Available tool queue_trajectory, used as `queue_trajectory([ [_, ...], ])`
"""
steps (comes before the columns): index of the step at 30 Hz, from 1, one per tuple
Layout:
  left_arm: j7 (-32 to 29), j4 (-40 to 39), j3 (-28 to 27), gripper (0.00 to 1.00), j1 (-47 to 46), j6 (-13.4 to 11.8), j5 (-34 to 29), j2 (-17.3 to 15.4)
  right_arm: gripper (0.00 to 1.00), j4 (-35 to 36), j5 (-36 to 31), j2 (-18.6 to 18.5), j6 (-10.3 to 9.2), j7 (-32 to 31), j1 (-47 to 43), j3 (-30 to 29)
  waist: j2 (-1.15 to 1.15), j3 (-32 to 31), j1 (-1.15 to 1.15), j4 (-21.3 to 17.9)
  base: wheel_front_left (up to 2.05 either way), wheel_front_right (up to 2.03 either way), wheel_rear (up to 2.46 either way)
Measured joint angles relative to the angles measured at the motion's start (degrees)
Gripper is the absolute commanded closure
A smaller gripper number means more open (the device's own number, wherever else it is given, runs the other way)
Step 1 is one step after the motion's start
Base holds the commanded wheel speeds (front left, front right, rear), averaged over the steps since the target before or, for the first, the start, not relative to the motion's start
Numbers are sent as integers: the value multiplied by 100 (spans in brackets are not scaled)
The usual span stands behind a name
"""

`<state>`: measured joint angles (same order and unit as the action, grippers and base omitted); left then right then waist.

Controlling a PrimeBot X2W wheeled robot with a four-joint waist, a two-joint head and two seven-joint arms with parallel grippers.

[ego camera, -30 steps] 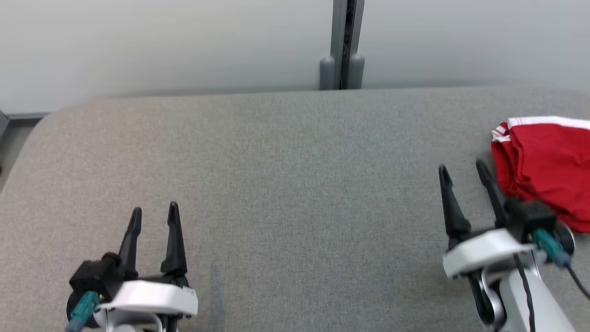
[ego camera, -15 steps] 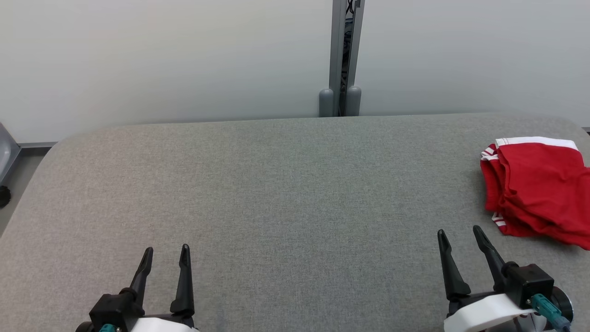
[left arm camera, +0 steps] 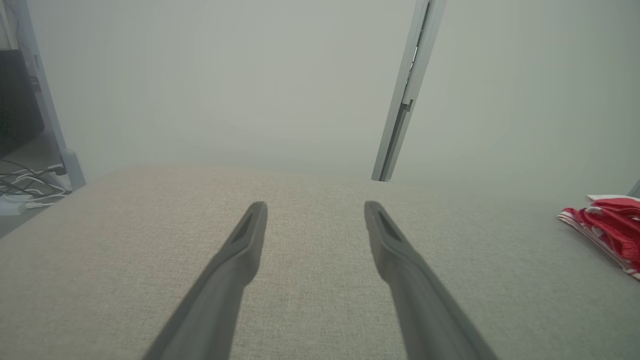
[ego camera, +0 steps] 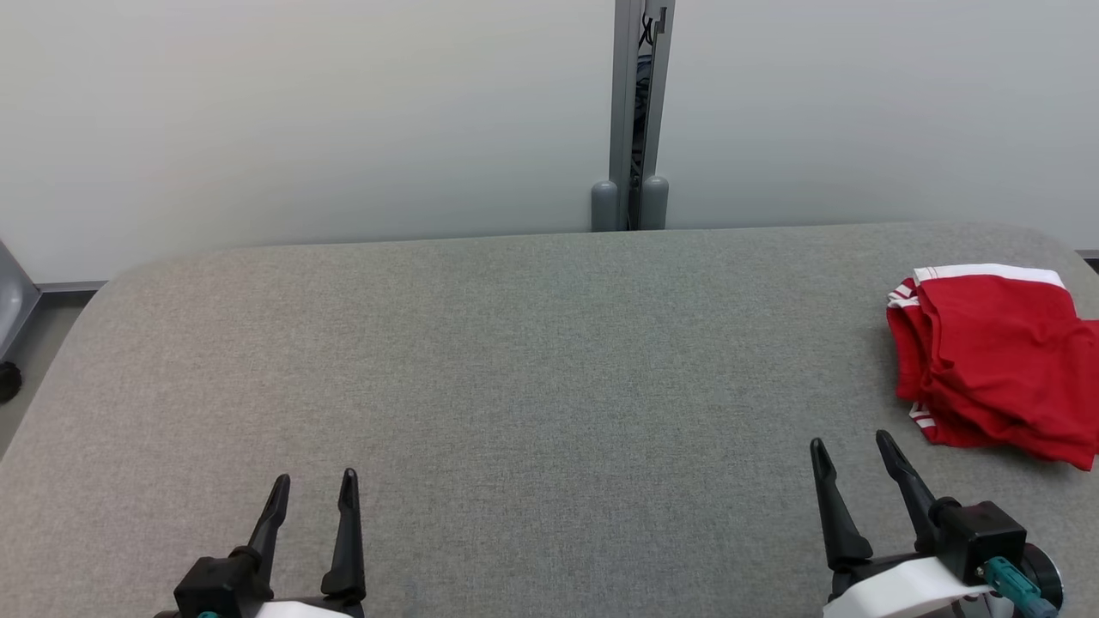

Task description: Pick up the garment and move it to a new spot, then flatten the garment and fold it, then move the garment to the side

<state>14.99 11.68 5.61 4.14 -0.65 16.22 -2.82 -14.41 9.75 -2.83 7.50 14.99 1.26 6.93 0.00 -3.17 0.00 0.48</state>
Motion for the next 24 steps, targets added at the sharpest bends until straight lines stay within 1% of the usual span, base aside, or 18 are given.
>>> queue_trajectory([
  [4,0,45,25,0,1,2,0,0,0,-4,3,0,0,0,-8,38,0,-21,0,-4,0,0,0],
  [5,-3,68,27,100,11,4,0,3,100,-20,9,2,0,0,-16,52,0,-26,0,-5,0,0,0],
  [8,-35,234,45,100,90,8,1,25,100,-167,15,41,0,-10,-140,85,0,-27,0,-5,0,0,0],
  [10,-92,304,31,100,135,12,124,32,100,-204,143,56,0,-36,-200,90,0,-21,0,-6,0,0,0],
  [15,-249,334,-75,100,116,64,621,31,100,-212,730,49,0,-153,-176,45,0,-7,0,-7,0,0,0],
  [16,-249,334,-75,100,116,64,621,31,100,-212,730,49,0,-153,-176,45,0,-7,0,-7,0,0,0],
  [24,-450,347,-219,100,-20,136,1390,30,100,-263,1595,24,0,-337,-43,-70,0,17,1,-10,0,0,0],
])
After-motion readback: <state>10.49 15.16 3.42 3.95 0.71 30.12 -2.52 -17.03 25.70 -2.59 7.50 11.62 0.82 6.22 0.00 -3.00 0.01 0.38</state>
